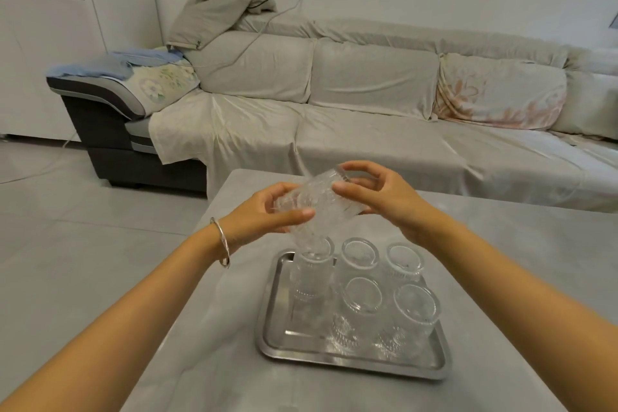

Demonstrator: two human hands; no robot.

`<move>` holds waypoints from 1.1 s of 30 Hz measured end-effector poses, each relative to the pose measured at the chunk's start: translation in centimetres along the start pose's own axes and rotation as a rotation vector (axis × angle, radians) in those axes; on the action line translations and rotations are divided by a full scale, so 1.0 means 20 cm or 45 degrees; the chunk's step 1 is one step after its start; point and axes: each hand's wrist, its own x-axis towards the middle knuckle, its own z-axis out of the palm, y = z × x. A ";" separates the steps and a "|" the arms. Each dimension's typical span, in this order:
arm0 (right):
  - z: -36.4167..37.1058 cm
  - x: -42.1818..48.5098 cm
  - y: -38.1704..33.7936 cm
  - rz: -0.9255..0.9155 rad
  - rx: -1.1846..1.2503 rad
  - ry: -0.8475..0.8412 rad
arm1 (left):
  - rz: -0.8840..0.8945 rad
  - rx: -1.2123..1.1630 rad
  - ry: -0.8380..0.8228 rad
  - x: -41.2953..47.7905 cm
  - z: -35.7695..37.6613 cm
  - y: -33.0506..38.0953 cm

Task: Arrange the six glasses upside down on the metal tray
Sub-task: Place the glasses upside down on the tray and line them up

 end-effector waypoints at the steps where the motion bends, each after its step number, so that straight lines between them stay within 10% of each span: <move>1: 0.01 -0.02 -0.01 -0.023 -0.084 -0.017 | 0.025 0.081 -0.025 -0.02 0.02 0.00; 33: 0.02 -0.40 0.52 0.033 -0.828 -0.159 | -0.122 0.080 0.375 -0.26 0.38 -0.63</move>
